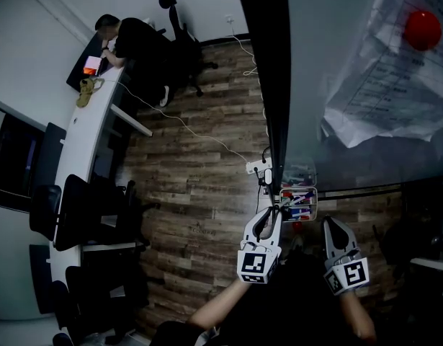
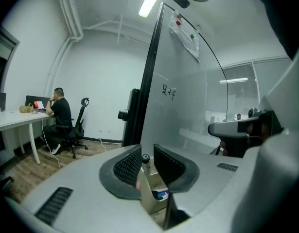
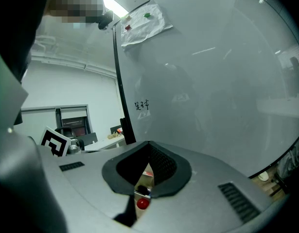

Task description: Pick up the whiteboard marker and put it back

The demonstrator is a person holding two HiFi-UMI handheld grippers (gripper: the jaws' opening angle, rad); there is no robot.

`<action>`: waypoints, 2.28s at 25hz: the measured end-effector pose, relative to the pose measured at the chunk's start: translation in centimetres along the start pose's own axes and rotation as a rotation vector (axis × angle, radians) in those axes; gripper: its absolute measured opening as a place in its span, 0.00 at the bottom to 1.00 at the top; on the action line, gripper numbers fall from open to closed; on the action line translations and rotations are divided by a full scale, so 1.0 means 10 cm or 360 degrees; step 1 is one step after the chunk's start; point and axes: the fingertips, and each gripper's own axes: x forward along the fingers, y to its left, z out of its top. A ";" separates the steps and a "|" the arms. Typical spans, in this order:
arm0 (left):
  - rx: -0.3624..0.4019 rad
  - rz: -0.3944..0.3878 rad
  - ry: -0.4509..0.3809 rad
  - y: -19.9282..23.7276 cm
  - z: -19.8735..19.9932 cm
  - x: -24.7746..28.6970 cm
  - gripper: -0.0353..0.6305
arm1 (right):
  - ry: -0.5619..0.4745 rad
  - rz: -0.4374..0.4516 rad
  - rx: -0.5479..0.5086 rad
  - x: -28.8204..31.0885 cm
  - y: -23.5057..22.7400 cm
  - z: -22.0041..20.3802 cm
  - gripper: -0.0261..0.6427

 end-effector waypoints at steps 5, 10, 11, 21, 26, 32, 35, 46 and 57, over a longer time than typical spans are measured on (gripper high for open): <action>0.0006 0.0026 -0.0025 0.02 0.02 -0.07 0.07 | -0.0005 0.0007 -0.0009 -0.01 0.05 0.00 0.06; 0.0000 0.0004 -0.0044 -0.01 0.05 -0.13 0.06 | -0.0021 0.0020 -0.0031 0.01 0.10 0.04 0.06; 0.0000 0.0002 -0.0051 -0.01 0.06 -0.14 0.06 | -0.0025 0.0021 -0.0034 0.01 0.11 0.05 0.06; 0.0039 -0.0008 -0.0093 -0.05 0.20 -0.33 0.06 | -0.0072 0.0010 -0.0066 -0.04 0.24 0.13 0.06; 0.0050 -0.0037 -0.0126 -0.07 0.30 -0.50 0.06 | -0.0095 0.0009 -0.0070 -0.09 0.39 0.17 0.06; 0.0072 -0.0063 -0.0138 -0.10 0.37 -0.67 0.06 | -0.0121 -0.0014 -0.0059 -0.17 0.51 0.16 0.06; 0.0069 -0.0081 -0.0151 -0.11 0.40 -0.71 0.06 | -0.0119 -0.0026 -0.0079 -0.20 0.54 0.15 0.06; 0.0065 -0.0090 -0.0141 -0.14 0.35 -0.72 0.06 | -0.0120 -0.0031 -0.0106 -0.24 0.54 0.13 0.06; 0.0076 -0.0084 -0.0150 -0.15 0.36 -0.69 0.06 | -0.0127 0.0001 -0.0114 -0.20 0.51 0.14 0.06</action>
